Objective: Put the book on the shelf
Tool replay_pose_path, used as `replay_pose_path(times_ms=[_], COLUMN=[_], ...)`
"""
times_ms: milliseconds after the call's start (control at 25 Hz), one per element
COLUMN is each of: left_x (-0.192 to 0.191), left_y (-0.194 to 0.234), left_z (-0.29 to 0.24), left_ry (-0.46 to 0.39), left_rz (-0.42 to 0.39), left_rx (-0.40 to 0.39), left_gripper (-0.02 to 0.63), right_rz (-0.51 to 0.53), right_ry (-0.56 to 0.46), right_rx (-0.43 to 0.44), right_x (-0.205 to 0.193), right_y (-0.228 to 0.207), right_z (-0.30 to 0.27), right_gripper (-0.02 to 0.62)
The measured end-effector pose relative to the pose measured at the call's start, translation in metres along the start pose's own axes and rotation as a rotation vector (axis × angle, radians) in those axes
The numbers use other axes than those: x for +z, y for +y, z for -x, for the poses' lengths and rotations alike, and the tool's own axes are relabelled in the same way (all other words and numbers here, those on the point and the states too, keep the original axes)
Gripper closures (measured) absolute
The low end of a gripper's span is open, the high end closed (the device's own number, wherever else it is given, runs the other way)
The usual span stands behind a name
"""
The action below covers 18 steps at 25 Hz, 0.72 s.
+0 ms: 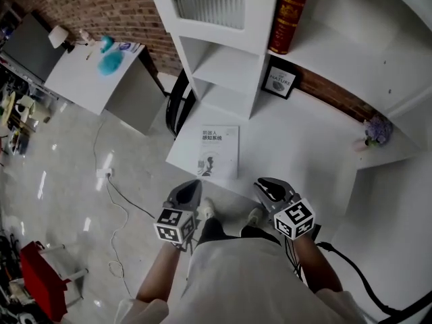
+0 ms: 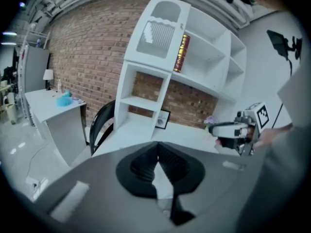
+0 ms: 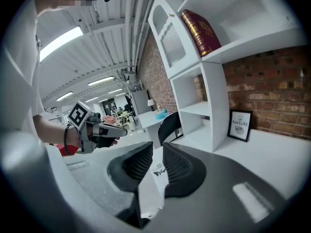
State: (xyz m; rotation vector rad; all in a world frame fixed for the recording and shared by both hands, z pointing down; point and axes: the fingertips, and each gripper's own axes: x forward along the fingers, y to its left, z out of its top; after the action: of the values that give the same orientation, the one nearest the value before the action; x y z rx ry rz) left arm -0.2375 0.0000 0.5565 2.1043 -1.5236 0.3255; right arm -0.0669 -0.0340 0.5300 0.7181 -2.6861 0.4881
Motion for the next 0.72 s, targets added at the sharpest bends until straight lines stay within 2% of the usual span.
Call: replay_pose_path(times_ms=[280,480,600,720], left_x=[-0.040,-0.080,-0.101,-0.127], left_y=[0.051,0.081,0.101,0.119], left_z=[-0.027,-0.061,-0.085,-0.106], left_ry=[0.129,0.227,0.297,0.369], left_rz=[0.013,-0.043,-0.057,-0.044], left_rx=[-0.055,-0.084,-0.100,-0.117], left_gripper=[0.598,0.595,0.540,0.519], right_rz=[-0.118,-0.184,-0.209,-0.235], right_ry=[0.127,0.230,0.286,0.337], right_rx=[0.003,0.004,0.008,0.002], right_x=[-0.047,-0.094,-0.121,-0.145], right_y=[-0.002,-0.014,-0.021,-0.029], right_z=[-0.062,-0.108,-0.133,-0.153], right_gripper=[0.511,0.506,0.489,0.473])
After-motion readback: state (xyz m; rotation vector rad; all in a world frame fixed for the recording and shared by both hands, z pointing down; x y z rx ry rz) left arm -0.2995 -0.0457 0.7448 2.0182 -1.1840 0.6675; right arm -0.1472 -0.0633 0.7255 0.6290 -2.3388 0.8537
